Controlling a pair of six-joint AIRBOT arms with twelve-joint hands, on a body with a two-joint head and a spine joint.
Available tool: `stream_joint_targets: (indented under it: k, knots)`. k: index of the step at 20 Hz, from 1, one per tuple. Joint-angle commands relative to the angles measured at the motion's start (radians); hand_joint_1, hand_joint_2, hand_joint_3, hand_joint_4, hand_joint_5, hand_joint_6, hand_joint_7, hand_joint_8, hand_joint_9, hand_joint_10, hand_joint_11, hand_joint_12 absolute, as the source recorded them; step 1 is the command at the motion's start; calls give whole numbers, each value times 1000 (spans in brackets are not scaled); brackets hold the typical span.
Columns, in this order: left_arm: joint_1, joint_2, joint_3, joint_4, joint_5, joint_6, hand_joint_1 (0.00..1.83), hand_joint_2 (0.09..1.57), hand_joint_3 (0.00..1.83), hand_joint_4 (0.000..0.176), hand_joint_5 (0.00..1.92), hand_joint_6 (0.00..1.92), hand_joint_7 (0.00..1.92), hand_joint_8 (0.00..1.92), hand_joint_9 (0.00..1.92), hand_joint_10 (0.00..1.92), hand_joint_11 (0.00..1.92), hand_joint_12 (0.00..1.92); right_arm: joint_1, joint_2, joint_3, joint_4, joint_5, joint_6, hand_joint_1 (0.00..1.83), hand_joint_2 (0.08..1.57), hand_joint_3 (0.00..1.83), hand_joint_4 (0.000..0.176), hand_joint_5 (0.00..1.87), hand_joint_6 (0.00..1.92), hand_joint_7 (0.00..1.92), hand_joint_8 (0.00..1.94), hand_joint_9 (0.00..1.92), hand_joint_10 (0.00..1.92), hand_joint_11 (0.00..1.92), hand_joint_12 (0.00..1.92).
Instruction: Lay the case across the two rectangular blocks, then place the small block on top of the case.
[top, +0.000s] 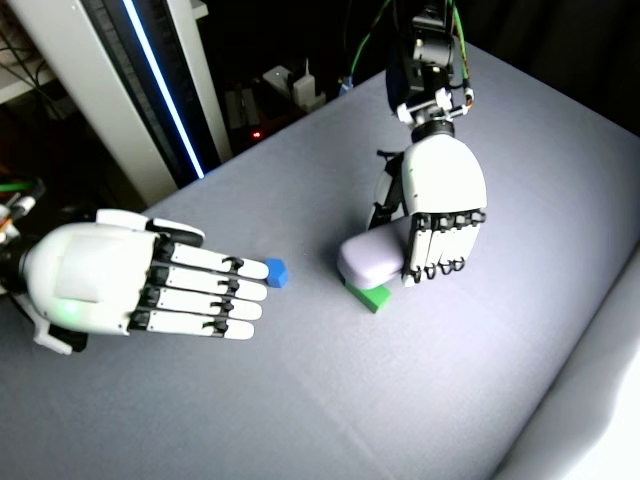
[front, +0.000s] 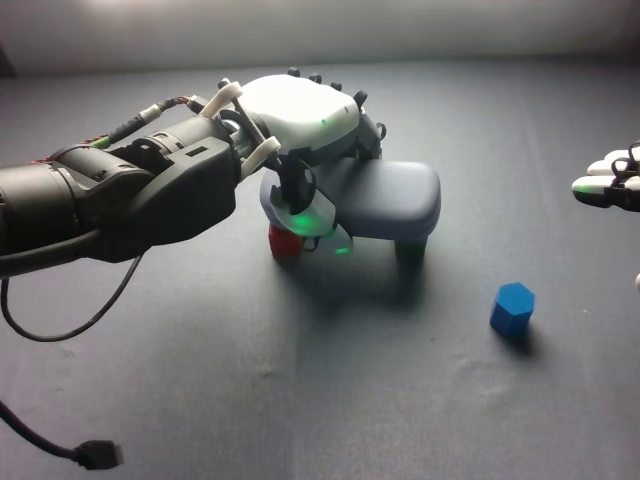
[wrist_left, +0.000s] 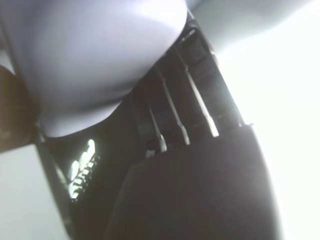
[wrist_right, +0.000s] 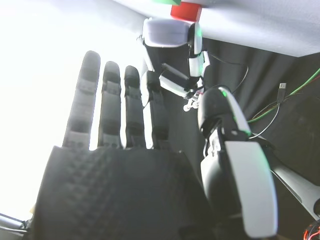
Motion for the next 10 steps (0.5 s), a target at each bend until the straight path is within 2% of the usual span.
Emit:
stream_joint_targets:
  k: [1, 6, 7, 8, 9, 10]
  knots:
    - [-11, -3, 4, 1, -117, 3, 1387, 1079, 0, 0, 949, 981, 1138, 677, 957, 1118, 846, 729, 11, -1, 4, 28, 113, 6, 319, 1375, 3, 0, 311, 0, 264, 0, 264, 0, 206, 286]
    - [-9, -3, 7, -12, -111, 17, 1387, 1082, 0, 0, 938, 966, 1129, 724, 955, 1117, 829, 750, 11, -2, 4, 27, 112, 6, 347, 1367, 0, 0, 329, 3, 270, 1, 281, 4, 230, 291]
    - [-9, -4, 7, -12, -111, 17, 1273, 1086, 5, 0, 944, 967, 1117, 822, 953, 557, 759, 736, 11, -2, 4, 27, 112, 6, 361, 1367, 0, 0, 335, 3, 273, 1, 289, 5, 245, 297]
    - [-10, -5, 8, -12, -111, 17, 1248, 1096, 0, 0, 939, 970, 1107, 859, 1024, 257, 737, 729, 11, -2, 4, 26, 111, 6, 380, 1369, 0, 0, 336, 2, 274, 1, 290, 4, 245, 297]
    - [-11, -6, 8, -12, -111, 18, 1187, 1090, 0, 0, 1013, 898, 984, 387, 1035, 52, 706, 663, 11, -3, 4, 26, 111, 6, 387, 1360, 0, 0, 344, 2, 279, 1, 292, 2, 242, 290]
    - [-12, -6, 8, -12, -111, 18, 1187, 1090, 0, 0, 1013, 898, 984, 387, 1035, 52, 706, 663, 11, -3, 4, 26, 111, 6, 387, 1360, 0, 0, 344, 2, 279, 1, 292, 2, 242, 290]
